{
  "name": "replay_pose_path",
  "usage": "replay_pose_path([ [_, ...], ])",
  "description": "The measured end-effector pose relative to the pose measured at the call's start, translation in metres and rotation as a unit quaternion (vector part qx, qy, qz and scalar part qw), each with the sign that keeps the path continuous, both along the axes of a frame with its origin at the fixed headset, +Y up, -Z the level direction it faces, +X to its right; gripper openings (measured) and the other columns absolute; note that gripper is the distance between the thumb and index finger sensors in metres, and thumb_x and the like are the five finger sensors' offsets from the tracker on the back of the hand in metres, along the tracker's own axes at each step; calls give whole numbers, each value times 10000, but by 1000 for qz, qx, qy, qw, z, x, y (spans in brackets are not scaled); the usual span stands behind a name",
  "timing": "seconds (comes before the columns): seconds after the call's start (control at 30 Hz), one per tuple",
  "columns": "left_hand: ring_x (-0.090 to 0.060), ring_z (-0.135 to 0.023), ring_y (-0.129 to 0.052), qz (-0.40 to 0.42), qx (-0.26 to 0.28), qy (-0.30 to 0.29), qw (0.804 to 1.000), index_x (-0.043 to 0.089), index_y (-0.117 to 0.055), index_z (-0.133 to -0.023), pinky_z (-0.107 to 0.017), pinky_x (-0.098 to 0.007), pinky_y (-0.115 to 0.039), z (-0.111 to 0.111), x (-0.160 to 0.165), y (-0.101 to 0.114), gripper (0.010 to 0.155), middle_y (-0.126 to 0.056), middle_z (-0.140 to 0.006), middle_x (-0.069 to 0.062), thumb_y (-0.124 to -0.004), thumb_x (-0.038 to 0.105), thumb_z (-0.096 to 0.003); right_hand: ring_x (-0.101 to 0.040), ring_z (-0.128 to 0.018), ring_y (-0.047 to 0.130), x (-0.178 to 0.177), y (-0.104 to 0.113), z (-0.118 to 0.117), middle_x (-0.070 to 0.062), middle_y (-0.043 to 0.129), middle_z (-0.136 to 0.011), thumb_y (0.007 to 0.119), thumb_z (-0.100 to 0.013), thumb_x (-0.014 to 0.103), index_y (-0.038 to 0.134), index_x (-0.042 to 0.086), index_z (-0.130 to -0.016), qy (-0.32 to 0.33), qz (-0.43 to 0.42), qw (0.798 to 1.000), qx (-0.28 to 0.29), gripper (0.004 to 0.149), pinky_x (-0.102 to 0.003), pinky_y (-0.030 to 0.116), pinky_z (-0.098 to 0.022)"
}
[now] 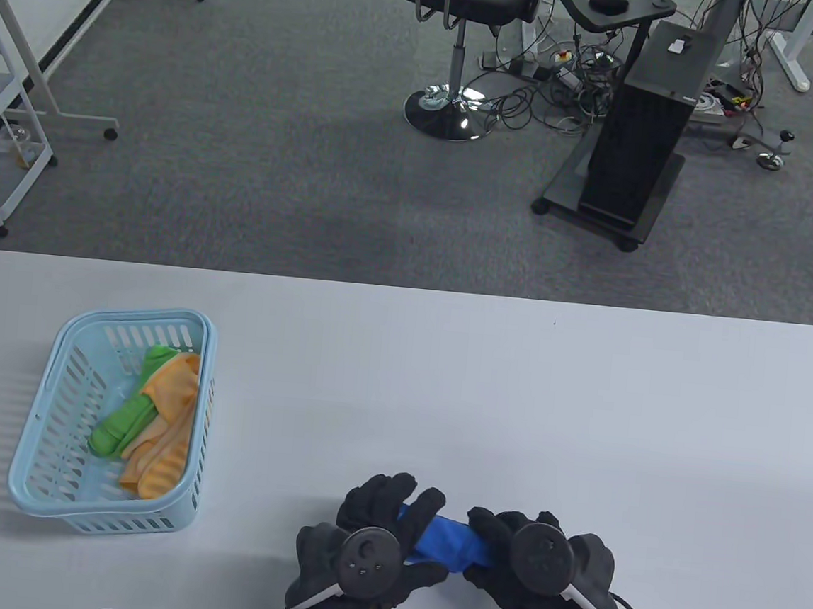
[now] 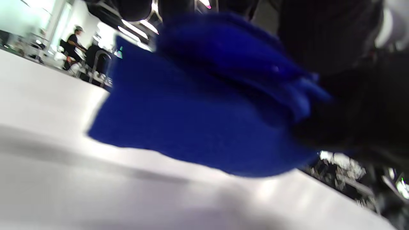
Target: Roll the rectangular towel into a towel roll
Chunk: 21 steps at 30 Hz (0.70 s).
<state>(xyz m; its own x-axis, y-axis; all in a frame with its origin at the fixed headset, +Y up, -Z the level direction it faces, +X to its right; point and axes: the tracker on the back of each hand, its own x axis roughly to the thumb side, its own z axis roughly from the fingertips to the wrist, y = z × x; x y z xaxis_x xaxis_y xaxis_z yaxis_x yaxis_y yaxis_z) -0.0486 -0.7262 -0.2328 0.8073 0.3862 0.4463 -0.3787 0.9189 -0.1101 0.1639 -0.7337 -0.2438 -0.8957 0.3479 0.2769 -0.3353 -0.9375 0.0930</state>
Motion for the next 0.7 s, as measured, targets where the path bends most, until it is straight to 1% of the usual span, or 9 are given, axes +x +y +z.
replay_pose_path([
  [0.03, -474, -1001, -526, -19, 5, -1, 1000, 313, -583, -1077, -686, -681, -427, 0, 3, -3, 854, -612, -1095, -158, -814, 627, -317, -254, -830, 811, -2, 0, 1, -14, 748, -866, 845, -246, 498, 665, 258, -958, 3, 2, 1000, 3, 772, -651, 489, -688],
  [0.07, -457, -970, -633, -22, 10, 2, 1000, 266, -777, -983, -674, -674, -484, -1, 4, -4, 725, -750, -1030, -137, -817, 583, -333, -256, -844, 794, -3, 0, 2, -12, 731, -879, 847, -249, 486, 649, 260, -964, 4, 2, 1000, 4, 776, -651, 483, -690],
  [0.1, -428, -921, -760, -23, 9, 20, 999, 288, -853, -919, -657, -662, -554, -3, 2, -6, 591, -885, -945, -113, -808, 501, -370, -254, -860, 776, -4, 0, 1, -10, 717, -889, 855, -248, 466, 642, 259, -966, 7, 3, 1000, 4, 776, -649, 477, -692],
  [0.13, -396, -861, -867, -15, 8, 39, 999, 278, -928, -856, -633, -647, -626, -4, -2, -7, 527, -980, -861, -97, -779, 474, -391, -257, -890, 734, -4, 0, 0, -6, 679, -914, 854, -265, 446, 606, 266, -979, 8, 7, 1000, -2, 777, -650, 457, -698],
  [0.17, -390, -835, -897, 6, -3, 52, 999, 266, -946, -839, -621, -638, -649, -6, -8, -8, 522, -1009, -827, -94, -764, 478, -398, -257, -906, 716, -2, 0, 0, -1, 661, -929, 853, -268, 433, 596, 273, -982, 1, 8, 1000, 4, 776, -649, 452, -700],
  [0.27, -402, -795, -929, 84, -22, 112, 990, 237, -973, -815, -600, -634, -675, -11, -30, -8, 512, -1034, -787, -115, -770, 469, -406, -275, -901, 735, 9, 0, -6, -26, 625, -969, 858, -274, 387, 648, 305, -960, -19, 10, 1000, 16, 721, -634, 488, -694],
  [0.47, -395, -735, -975, 153, -40, 193, 968, 203, -992, -786, -567, -624, -713, -14, -57, -8, 501, -1067, -722, -117, -772, 458, -415, -253, -787, 839, 26, -4, -14, -88, 626, -955, 851, -282, 327, 646, 303, -955, -55, 1, 998, 31, 704, -562, 609, -661],
  [0.57, -389, -718, -986, 186, -42, 226, 955, 195, -994, -776, -558, -618, -724, -14, -68, -7, 495, -1073, -705, -118, -766, 453, -420, -210, -655, 903, 35, -1, -16, -36, 745, -845, 839, -295, 291, 760, 266, -888, -79, 10, 996, 51, 599, -550, 642, -645],
  [0.7, -387, -706, -993, 219, -53, 258, 939, 192, -994, -773, -553, -615, -729, -14, -83, -8, 495, -1075, -692, -117, -763, 453, -422, -200, -576, 912, 49, 0, -20, -15, 813, -729, 827, -301, 265, 856, 256, -804, -108, 3, 993, 54, 504, -557, 651, -631],
])
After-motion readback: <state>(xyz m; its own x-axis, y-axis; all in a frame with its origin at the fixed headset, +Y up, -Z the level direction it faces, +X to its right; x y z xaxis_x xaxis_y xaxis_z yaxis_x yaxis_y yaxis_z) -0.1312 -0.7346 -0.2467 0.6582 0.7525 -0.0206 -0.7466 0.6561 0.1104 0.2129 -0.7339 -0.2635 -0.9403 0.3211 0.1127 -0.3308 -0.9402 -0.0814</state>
